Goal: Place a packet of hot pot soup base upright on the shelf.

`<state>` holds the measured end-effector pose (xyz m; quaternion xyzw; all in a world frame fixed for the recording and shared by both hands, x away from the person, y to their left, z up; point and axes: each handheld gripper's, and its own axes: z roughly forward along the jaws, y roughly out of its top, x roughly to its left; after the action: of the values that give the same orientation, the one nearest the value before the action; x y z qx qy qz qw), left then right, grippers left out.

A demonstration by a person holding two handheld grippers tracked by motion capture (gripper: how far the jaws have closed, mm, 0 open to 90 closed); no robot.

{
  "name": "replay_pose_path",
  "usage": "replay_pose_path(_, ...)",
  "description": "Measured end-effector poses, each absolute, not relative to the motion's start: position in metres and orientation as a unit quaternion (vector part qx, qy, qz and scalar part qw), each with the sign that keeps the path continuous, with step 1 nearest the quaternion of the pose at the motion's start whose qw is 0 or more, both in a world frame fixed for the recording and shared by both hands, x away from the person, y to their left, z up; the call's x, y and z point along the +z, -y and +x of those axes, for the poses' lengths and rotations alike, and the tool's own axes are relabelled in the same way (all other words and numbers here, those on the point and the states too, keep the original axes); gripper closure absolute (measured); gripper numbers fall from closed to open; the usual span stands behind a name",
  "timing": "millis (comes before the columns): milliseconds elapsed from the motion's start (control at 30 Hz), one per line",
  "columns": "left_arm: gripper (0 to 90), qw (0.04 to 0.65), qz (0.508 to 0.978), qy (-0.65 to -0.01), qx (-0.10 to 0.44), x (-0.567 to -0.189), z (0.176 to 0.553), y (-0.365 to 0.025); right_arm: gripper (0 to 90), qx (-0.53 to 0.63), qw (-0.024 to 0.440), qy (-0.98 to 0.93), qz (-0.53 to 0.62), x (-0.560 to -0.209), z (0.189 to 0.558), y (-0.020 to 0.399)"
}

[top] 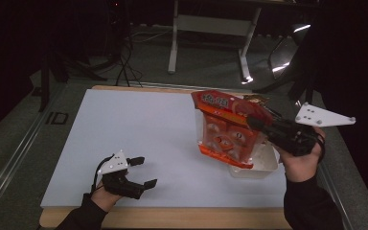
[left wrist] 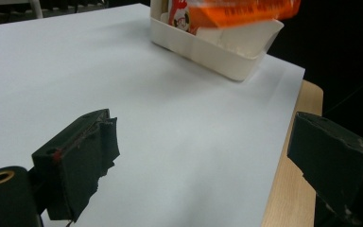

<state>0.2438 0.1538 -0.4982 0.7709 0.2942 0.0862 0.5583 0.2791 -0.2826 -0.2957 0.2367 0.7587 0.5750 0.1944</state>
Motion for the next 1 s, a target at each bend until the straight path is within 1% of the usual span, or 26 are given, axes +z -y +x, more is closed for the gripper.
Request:
replay_pose_path(233,8.3,0.557,0.770,-0.300,0.084,-0.500,0.246,-0.155,90.0,0.568,0.210,-0.750,0.264,-0.292,0.283,0.310)
replay_pose_path(300,8.3,0.557,0.769,-0.302,0.084,-0.500,0.247,-0.155,90.0,0.563,0.219,-0.748,0.275,-0.295,0.282,0.321)
replay_pose_path(500,8.3,0.557,0.767,-0.306,0.083,-0.502,0.248,-0.156,90.0,0.550,0.223,-0.748,0.297,-0.304,0.284,0.338)
replay_pose_path(667,8.3,0.557,0.767,-0.306,0.083,-0.502,0.248,-0.155,90.0,0.546,0.227,-0.745,0.311,-0.310,0.288,0.346)
replay_pose_path(1000,8.3,0.557,0.767,-0.307,0.081,-0.503,0.248,-0.156,90.0,0.531,0.216,-0.746,0.337,-0.332,0.309,0.347)
